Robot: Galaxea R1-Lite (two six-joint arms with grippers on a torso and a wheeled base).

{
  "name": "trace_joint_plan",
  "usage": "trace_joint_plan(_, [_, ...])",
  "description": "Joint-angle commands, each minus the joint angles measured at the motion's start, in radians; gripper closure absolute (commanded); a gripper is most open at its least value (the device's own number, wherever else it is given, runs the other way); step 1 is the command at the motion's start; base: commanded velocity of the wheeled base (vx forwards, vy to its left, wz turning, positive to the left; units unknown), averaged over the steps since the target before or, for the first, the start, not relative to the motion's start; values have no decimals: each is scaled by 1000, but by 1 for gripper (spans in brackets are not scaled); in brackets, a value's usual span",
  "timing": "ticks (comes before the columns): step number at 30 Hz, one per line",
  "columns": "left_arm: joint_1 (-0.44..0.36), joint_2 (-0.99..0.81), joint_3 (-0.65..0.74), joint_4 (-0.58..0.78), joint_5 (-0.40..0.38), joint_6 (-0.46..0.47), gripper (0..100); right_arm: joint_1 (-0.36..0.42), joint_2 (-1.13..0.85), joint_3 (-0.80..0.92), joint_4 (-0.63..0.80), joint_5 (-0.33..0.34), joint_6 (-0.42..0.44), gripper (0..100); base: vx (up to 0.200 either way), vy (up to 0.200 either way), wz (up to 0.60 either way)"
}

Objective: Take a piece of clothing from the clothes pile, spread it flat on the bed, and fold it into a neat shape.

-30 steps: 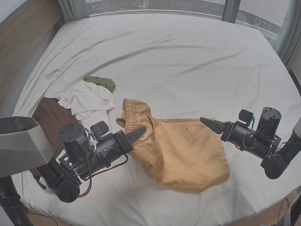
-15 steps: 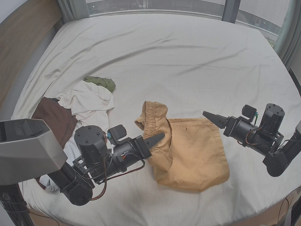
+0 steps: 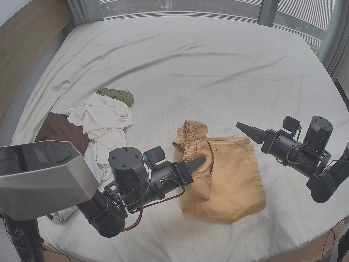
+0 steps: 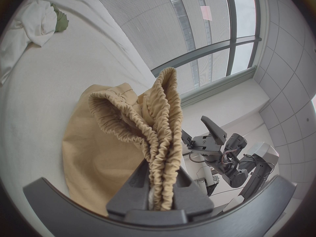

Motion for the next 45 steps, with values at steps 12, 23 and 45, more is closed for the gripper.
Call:
trace_joint_plan(12, [-47,106,-124,57,12,0,100,-9,-5,-9,-2,0,16,0,0,0,0])
trace_joint_plan(23, [-47,134,-161,62,24,1,0,-8,-17,-6,-12,1,17,0,0,0,0])
trace_joint_plan(45, [120,-58,104,19,83,107,0,-17,-8,49,76,-2,0,0,0,0,0])
